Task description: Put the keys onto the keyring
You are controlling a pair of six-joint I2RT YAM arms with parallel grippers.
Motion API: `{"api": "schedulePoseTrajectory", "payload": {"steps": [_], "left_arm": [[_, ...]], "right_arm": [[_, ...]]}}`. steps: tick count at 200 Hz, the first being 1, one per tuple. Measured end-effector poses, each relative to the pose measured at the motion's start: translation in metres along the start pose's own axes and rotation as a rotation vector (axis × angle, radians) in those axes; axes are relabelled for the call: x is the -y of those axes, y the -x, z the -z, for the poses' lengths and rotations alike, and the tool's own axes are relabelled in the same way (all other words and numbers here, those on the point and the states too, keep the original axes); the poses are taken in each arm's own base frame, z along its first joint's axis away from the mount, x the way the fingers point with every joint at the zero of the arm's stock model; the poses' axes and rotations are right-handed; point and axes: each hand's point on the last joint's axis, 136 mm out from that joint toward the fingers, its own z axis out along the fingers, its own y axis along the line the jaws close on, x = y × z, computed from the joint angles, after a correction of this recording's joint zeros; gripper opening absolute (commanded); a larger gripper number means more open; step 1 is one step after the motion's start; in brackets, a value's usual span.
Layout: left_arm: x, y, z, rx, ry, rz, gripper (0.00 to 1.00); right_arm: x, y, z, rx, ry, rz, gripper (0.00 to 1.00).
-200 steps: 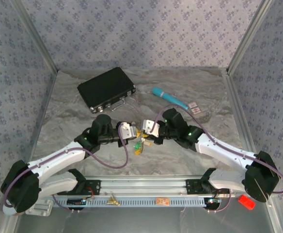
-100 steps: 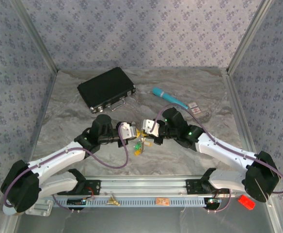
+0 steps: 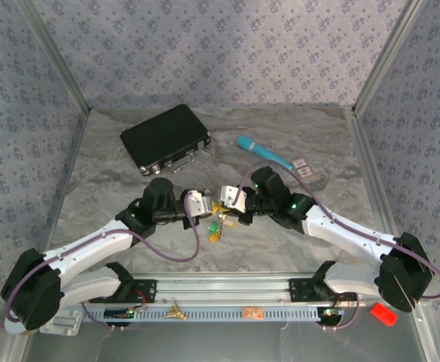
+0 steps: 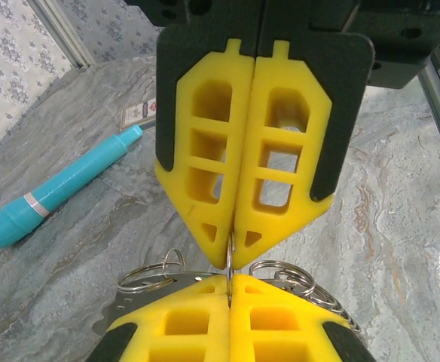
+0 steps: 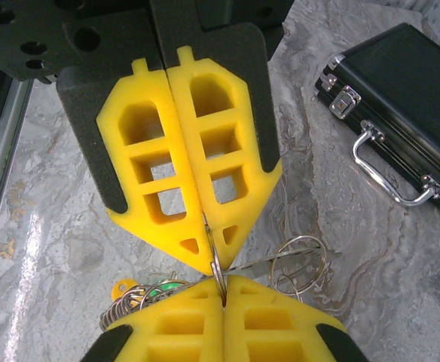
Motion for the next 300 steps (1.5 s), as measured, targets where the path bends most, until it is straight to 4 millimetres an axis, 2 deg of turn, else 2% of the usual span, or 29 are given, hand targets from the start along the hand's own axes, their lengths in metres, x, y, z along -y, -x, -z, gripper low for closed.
{"api": "schedulePoseTrajectory", "payload": {"steps": [55, 83, 108, 121, 148, 165, 192, 218, 238, 271, 300], "left_arm": [[0.0, 0.001, 0.0, 0.003, 0.001, 0.002, 0.13], [0.0, 0.001, 0.0, 0.003, 0.002, 0.002, 0.11], [0.0, 0.001, 0.0, 0.005, -0.002, 0.003, 0.03], [0.001, 0.001, 0.0, 0.006, -0.005, 0.004, 0.0], [0.002, 0.002, 0.0, 0.009, -0.01, 0.001, 0.0], [0.002, 0.002, 0.0, 0.01, -0.01, 0.0, 0.0], [-0.002, 0.002, 0.003, 0.001, 0.016, -0.002, 0.0], [-0.008, 0.007, 0.015, -0.009, 0.073, -0.008, 0.0], [-0.012, 0.013, 0.029, -0.012, 0.127, -0.002, 0.0], [-0.024, 0.025, 0.063, -0.003, 0.271, 0.013, 0.0], [-0.037, 0.025, 0.092, -0.033, 0.416, 0.034, 0.0]], "right_arm": [[-0.003, 0.001, -0.001, 0.006, 0.018, -0.003, 0.0], [-0.002, 0.001, -0.002, 0.004, 0.019, -0.004, 0.0], [-0.002, 0.001, -0.002, 0.004, 0.018, -0.004, 0.0], [-0.002, 0.0, -0.001, 0.001, 0.018, -0.006, 0.1], [0.0, 0.0, 0.0, -0.001, 0.012, -0.011, 0.22], [0.005, 0.003, 0.006, 0.012, -0.008, -0.014, 0.24], [0.021, 0.017, 0.03, 0.07, -0.086, -0.022, 0.25], [0.039, 0.026, 0.051, 0.133, -0.191, -0.044, 0.25], [0.054, 0.023, 0.055, 0.139, -0.255, -0.087, 0.25], [0.078, 0.007, 0.047, 0.1, -0.326, -0.198, 0.25], [0.091, 0.002, 0.034, 0.072, -0.331, -0.289, 0.27]]}}
